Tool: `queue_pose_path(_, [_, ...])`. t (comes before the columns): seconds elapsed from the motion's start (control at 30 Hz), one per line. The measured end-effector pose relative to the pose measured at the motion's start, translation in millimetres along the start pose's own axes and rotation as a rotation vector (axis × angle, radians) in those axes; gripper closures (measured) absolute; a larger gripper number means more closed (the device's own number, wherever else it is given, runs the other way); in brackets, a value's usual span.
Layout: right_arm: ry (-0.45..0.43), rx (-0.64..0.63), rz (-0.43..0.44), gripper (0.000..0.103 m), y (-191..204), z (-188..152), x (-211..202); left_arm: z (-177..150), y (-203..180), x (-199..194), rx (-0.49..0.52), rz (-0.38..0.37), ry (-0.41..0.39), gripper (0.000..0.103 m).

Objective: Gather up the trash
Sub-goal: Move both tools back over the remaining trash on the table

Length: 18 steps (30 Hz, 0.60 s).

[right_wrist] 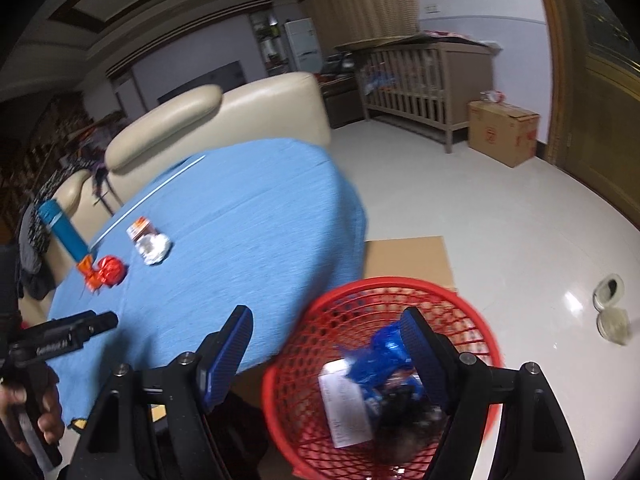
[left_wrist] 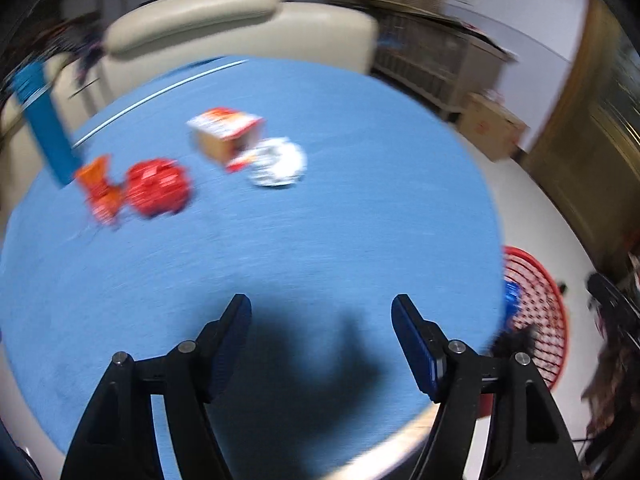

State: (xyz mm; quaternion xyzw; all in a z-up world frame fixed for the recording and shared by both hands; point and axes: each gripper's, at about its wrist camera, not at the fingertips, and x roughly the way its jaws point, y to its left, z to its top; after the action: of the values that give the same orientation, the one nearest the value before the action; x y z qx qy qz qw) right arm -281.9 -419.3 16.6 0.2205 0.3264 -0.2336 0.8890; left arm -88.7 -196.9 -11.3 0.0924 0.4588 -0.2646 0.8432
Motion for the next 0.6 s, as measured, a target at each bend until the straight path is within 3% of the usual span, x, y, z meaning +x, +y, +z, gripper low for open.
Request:
queue_pose_path(0.23, [0.054,-0.092,0.052,0.024,52.6,-2.5,25.3,-16.2,54.0,-2.3,-0.11,0.05,-0.005,0.03])
queue_pose_path(0.6, [0.132,-0.219,0.216,0.024,163.9,15.2,90.3,-37.7,95.6,7.4,-0.209,0.066,0.02,0.03])
